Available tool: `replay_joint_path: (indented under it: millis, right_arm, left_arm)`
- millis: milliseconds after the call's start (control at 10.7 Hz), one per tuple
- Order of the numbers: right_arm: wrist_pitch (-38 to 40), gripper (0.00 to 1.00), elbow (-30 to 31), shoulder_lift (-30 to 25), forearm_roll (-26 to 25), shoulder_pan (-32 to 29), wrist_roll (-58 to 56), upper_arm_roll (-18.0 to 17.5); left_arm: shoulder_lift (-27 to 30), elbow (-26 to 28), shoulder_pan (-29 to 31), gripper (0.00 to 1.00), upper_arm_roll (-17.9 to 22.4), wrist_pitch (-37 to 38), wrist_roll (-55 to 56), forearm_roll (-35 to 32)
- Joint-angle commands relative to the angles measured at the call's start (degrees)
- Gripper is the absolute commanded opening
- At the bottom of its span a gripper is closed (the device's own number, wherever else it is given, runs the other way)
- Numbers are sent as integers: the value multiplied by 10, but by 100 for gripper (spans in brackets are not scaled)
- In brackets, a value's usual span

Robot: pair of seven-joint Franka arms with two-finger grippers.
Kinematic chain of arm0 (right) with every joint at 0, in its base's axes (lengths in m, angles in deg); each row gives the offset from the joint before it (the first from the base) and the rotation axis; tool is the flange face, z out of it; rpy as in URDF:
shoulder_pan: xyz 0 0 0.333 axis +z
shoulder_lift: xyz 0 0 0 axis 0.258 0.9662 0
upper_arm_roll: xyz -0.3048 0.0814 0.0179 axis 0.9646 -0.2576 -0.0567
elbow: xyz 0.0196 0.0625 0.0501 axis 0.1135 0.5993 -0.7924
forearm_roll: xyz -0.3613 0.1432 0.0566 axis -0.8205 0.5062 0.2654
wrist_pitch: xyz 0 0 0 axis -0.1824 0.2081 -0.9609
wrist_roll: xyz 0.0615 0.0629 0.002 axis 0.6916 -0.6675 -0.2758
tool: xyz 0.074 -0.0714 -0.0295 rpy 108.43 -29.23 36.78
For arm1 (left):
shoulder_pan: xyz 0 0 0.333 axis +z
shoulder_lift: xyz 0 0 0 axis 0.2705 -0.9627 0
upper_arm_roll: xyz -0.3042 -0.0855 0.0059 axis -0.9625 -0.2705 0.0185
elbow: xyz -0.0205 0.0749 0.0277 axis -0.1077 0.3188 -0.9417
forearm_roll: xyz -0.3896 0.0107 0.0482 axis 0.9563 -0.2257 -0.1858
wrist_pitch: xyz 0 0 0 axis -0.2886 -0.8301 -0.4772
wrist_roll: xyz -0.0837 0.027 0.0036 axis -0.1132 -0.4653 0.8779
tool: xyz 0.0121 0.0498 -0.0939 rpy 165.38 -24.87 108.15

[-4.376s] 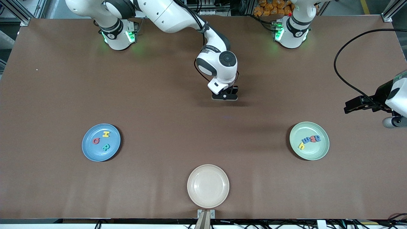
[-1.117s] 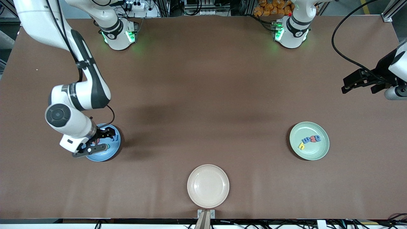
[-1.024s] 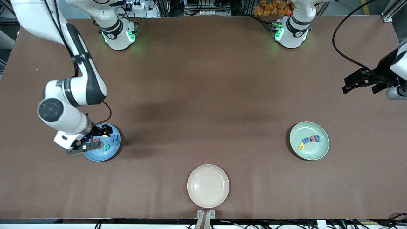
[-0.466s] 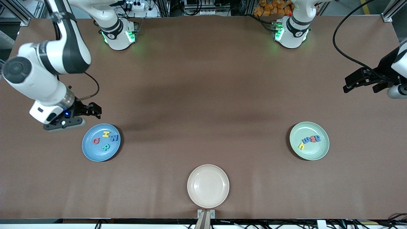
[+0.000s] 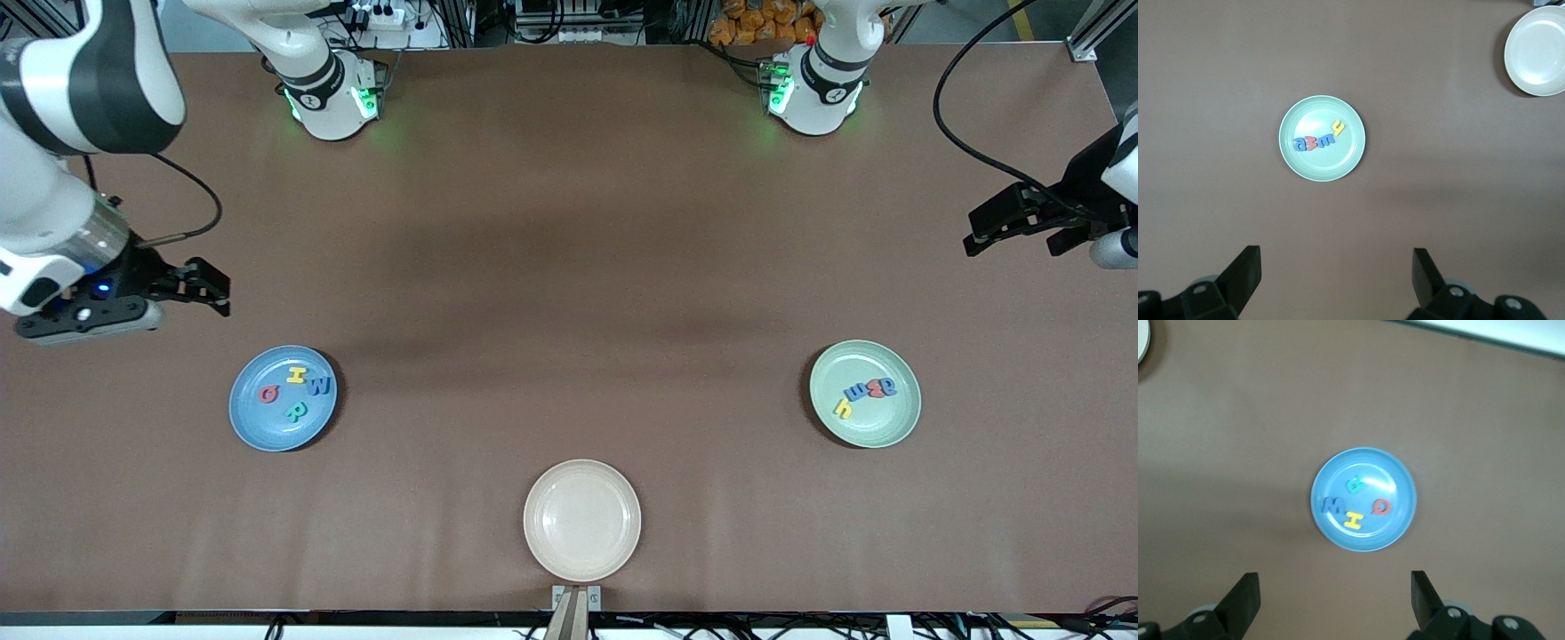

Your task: Sort uppercase to blue plate, lowercase to green plate

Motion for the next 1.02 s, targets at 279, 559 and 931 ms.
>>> replay_joint_path:
  millis: [279,559,931]
  right_arm:
    - [161,100,-163,3,10,-26,-18,9]
    - [250,100,-214,-1,21,-34,19,10]
    - [277,100,-215,-14,51,-35,92,10]
  left_arm:
    - [8,2,-1,100,-2,5,0,4]
    - [6,4,2,100,-1,5,0,3]
    - [8,2,3,100,2,5,-5,-13]
